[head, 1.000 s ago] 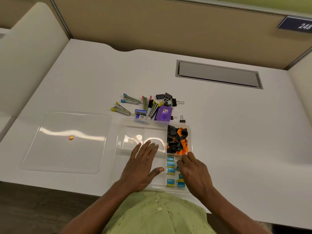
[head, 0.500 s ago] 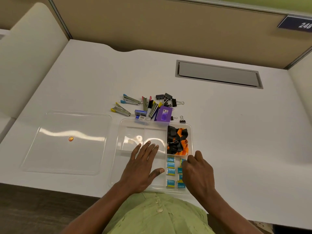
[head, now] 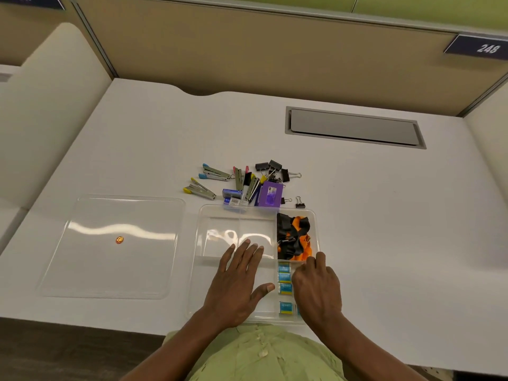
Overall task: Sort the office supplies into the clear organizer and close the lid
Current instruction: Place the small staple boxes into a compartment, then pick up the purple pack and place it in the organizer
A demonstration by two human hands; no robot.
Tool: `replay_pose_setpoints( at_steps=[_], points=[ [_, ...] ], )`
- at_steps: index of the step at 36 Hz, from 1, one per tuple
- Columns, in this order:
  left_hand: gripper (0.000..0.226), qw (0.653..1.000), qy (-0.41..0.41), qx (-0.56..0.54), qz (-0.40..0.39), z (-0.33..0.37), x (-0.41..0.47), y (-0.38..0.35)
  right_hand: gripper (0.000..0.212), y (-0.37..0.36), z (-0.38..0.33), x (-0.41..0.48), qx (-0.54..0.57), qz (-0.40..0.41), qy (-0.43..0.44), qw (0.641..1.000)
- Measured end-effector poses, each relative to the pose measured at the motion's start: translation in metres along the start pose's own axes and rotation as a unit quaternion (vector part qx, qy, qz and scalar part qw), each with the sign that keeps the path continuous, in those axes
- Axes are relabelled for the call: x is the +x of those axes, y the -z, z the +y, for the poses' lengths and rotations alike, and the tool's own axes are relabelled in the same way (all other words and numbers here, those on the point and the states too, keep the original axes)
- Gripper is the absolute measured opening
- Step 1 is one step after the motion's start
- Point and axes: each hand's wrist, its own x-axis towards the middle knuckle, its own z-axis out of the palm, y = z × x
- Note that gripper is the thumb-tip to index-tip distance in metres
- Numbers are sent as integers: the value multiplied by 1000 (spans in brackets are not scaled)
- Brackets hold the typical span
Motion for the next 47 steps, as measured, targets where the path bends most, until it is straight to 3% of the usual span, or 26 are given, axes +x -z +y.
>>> replay_pose_setpoints(
  at_steps=[3,8,17,22,28,33,36,41,47],
  points=[
    [86,1000,-1,0,-7,-1,0,0,55,-1,0,-3,-7,12,-1,1000],
    [88,1000,8,-8,-29,1,0,4,65,-7,-1,-12,-20,-1,10,1000],
    [86,998,-4,0,-55,-3,3,8,72,-7,14,-10,-19,40,85,995],
    [86,998,-9,9,-64,-4,5,7,62,-7,19,-12,-7,74,108,991],
    [103,998,-23,-1,-61,-4,6,22,50,8,16,-12,68,164,86,980],
    [67,998,-47,50,-4,-6,14,40,18,41,6,16,171,275,51,945],
    [48,997,-43,-18,54,-6,29,66,16,53,-1,54,232,247,-17,941],
    [26,983,53,-148,94,-17,80,107,34,69,-7,128,318,155,-104,930],
    [14,945,167,-274,64,-25,145,121,46,70,1,192,369,8,-180,912]
  ],
)
